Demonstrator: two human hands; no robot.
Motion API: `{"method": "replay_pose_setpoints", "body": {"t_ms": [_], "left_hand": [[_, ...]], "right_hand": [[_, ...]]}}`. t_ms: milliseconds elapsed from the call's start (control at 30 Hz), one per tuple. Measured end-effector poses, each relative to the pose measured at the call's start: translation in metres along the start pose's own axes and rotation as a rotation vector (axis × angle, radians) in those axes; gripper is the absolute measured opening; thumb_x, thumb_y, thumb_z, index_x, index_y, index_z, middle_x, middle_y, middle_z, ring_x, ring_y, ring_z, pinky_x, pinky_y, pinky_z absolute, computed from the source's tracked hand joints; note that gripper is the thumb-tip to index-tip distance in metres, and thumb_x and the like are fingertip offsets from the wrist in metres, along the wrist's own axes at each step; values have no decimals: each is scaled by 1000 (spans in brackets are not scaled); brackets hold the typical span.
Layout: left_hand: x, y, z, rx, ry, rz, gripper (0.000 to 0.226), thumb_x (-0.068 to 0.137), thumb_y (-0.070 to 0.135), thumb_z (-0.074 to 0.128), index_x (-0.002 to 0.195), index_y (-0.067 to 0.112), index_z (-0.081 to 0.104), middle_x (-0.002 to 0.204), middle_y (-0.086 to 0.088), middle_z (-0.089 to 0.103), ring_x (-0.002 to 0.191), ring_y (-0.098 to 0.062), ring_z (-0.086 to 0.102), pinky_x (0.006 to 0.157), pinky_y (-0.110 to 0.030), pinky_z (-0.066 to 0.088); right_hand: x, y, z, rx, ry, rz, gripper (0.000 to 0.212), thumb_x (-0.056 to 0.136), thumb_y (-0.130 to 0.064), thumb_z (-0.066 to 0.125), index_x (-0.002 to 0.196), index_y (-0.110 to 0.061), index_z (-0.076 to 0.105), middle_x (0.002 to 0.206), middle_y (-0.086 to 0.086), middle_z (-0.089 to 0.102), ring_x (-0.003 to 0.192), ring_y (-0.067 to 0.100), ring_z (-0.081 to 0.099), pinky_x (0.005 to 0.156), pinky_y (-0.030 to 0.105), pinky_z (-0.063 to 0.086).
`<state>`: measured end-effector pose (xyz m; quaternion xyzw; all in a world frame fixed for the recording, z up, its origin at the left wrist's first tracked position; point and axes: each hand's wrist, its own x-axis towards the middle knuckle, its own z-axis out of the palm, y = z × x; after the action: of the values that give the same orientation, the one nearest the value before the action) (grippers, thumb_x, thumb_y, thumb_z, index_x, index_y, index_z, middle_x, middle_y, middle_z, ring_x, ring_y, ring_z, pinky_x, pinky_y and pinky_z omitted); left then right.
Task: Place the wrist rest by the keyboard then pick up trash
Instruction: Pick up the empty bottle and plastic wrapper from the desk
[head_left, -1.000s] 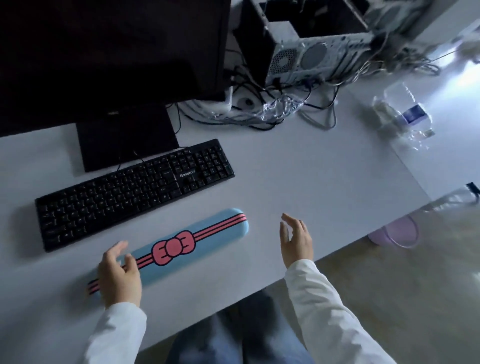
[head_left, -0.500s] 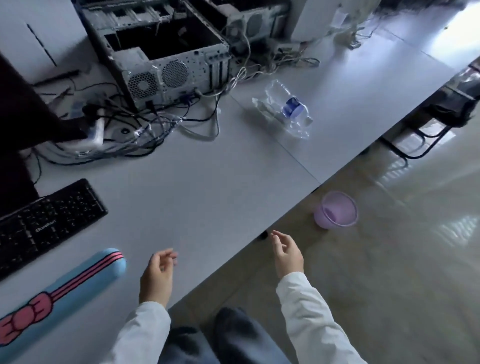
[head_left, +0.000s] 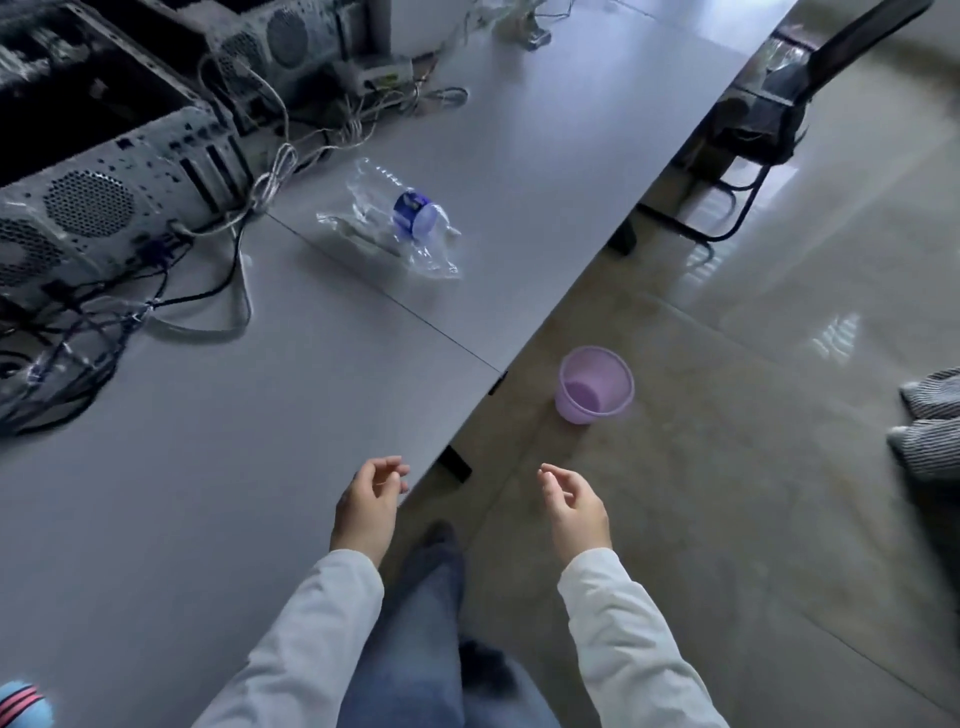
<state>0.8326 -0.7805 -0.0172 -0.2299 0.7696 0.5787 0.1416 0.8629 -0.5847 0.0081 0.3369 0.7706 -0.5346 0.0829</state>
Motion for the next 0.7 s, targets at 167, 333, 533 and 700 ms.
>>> {"method": "replay_pose_setpoints", "body": {"t_ms": [167,333,533,700], "left_hand": [[59,44,23,-30,23,28,15,92,9,40,98,15,53,100,-5,63,85,-24,60,89,-35,44],[116,89,32,-90,64,-3,14,93,10,41,100,14,52,101,-4,61,86,-23,59,84,-31,42],[170,120,32,-152,92,-101,14,91,15,45,104,14,51,101,-6,60,90,-24,58,87,-33,42],[198,130,28,-194,143,-193,32,91,19,47,119,5,50,101,-6,58,89,-25,58,87,-33,42]], "right_hand": [[58,-45,-9,11,18,-60,27,90,-23,52,112,-12,62,104,-1,63,91,13,56,80,19,37],[114,-99,-6,-8,-3,-94,33,87,-26,57,116,-11,58,102,-2,62,91,12,58,78,17,40],[174,-153,18,-61,-49,-127,43,83,-25,63,121,-7,54,113,8,65,100,18,61,83,20,41],[204,-172,46,-139,-137,-120,54,78,-31,68,124,-9,50,120,8,63,113,24,59,100,34,46]]}}
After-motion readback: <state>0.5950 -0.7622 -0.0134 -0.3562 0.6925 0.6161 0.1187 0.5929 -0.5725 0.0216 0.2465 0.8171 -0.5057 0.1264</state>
